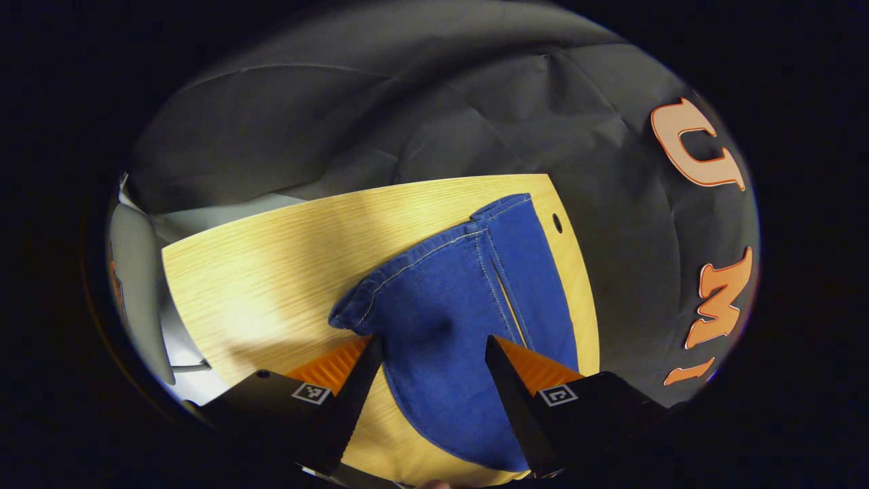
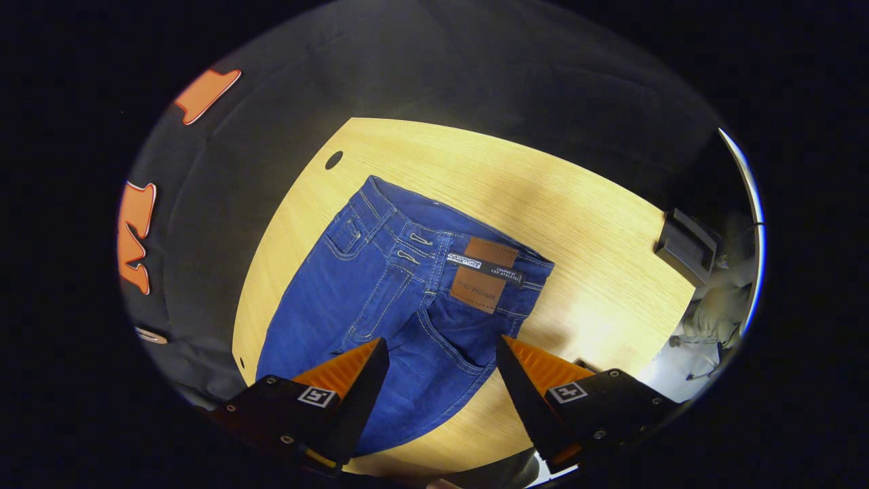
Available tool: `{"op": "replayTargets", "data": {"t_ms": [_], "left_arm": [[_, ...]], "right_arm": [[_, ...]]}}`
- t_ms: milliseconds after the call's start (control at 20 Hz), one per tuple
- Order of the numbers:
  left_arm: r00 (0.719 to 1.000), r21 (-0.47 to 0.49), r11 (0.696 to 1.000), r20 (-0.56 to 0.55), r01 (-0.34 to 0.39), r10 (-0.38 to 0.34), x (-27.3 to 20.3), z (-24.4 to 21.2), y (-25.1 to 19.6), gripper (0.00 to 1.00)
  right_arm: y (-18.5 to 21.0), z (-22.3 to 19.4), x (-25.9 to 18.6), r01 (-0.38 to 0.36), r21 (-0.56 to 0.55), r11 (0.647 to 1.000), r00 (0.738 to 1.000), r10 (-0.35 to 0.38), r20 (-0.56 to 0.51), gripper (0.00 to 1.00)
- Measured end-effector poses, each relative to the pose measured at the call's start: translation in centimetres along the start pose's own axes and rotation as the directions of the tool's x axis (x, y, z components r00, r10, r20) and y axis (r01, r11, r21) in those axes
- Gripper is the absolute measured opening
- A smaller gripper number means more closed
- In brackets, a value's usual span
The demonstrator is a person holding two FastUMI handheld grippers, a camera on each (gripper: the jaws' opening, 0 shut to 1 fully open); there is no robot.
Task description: Grasp the waist and the cuffs of the jeans and fold them to make the two legs overlap; first hold the waist and fold one-third of the jeans toward the cuffs, then hold the cuffs and fold the remaining one-third in the same direction to finish folding.
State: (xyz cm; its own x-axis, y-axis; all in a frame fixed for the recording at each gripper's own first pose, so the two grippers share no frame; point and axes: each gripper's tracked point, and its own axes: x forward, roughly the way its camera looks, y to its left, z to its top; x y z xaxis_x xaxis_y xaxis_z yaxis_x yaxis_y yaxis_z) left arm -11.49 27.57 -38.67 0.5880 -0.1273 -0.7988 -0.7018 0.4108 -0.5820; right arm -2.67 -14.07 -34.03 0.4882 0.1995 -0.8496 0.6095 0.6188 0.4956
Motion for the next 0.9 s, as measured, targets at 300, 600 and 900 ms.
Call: {"op": "replayTargets", "data": {"t_ms": [300,600,900], "left_arm": [[1.000,-0.051,0.999,0.019,-0.015,0.016,1.3,0.5,1.4,0.43],[0.999,-0.064,0.998,0.048,0.004,-0.001,1.2,0.5,1.0,0.06],[0.998,-0.042,0.999,0.048,0.029,-0.027,1.5,0.6,-0.3,0.06]], "right_arm": [[-0.6,-0.5,0.4,-0.002,0.038,0.999,1.000,0.003,-0.014,0.98],[-4.0,0.6,0.6,0.012,0.106,0.994,1.000,-0.015,0.023,0.98],[-1.9,0.6,3.6,-0.134,0.225,0.965,0.991,0.131,0.025,0.93]]}}
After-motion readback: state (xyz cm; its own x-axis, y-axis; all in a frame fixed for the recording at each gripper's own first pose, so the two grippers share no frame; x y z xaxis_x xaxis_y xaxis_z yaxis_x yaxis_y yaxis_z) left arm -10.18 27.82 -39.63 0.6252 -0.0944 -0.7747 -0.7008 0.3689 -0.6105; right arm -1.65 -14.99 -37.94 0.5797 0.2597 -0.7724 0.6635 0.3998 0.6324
